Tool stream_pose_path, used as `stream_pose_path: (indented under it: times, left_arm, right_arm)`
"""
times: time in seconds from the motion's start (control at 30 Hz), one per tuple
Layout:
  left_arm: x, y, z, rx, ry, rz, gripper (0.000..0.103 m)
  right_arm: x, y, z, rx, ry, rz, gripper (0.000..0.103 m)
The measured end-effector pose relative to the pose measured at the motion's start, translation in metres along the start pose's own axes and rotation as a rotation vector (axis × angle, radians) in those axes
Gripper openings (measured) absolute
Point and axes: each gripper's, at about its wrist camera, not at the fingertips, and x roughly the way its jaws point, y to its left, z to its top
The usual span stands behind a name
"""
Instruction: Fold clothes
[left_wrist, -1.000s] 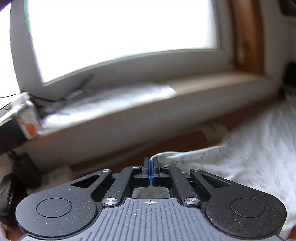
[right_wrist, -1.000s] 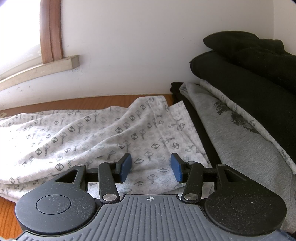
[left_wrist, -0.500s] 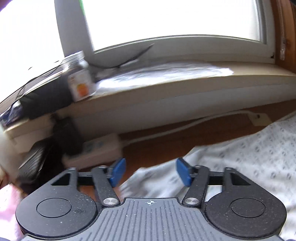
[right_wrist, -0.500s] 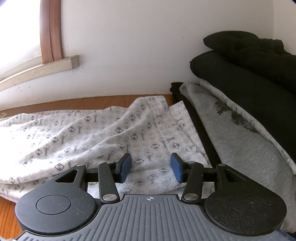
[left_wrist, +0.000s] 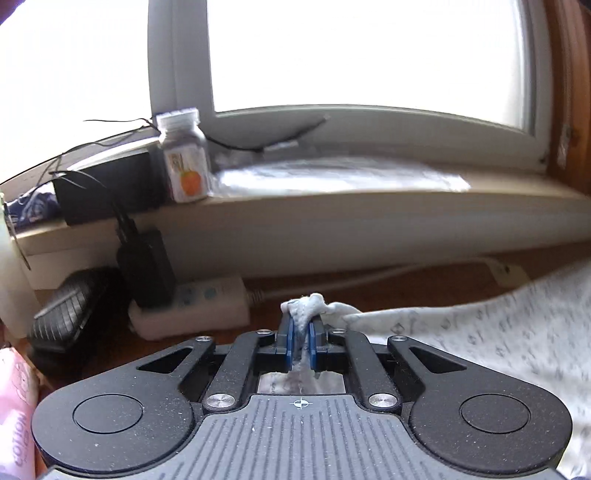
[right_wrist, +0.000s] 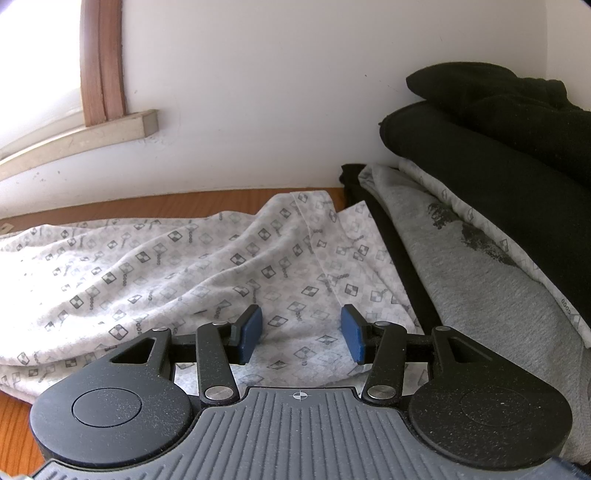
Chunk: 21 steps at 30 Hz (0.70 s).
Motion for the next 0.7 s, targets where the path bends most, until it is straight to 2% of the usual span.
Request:
stream_pose_path:
  times: [0.03,0.07,0.13,0.2,0.27,0.4,0.5,0.7]
  left_arm:
    - [0.006,-0.002,0.001,0.028,0.029,0.048,0.027]
    - [0.011,-0.004,0.000,0.050,0.054,0.096,0.043]
    - [0.013,-0.002,-0.001,0.031,0.061,0.140,0.057]
    - [0.005,0.000,-0.002,-0.013,0.035,0.129,0.059]
    - [-0.003,-0.004,-0.003,-0.022,0.008,0.105,0.078]
    - [-0.024,-0.011,-0.008,-0.028,-0.020,0.041,0.078]
    - [-0.038,-0.013,-0.026,-0.041,-0.011,0.016,0.078]
    - [-0.052,-0.004,-0.062,-0.065,0.056,-0.014,0.072]
  right_arm:
    - [0.000,0.000,0.000,0.000,0.000,0.000,0.048]
    - [0.000,0.000,0.000,0.000,0.000,0.000,0.048]
    - [0.000,0.000,0.000,-0.001,0.000,-0.002,0.048]
    - [0.000,0.000,0.001,-0.001,0.000,-0.001,0.048]
    - [0.000,-0.001,0.001,-0.001,0.000,-0.001,0.048]
    - [0.000,-0.001,0.001,-0.001,0.001,-0.002,0.048]
    - [0.000,0.000,0.001,-0.001,0.001,-0.002,0.048]
    - [0.000,0.000,0.001,-0.001,0.001,0.001,0.049]
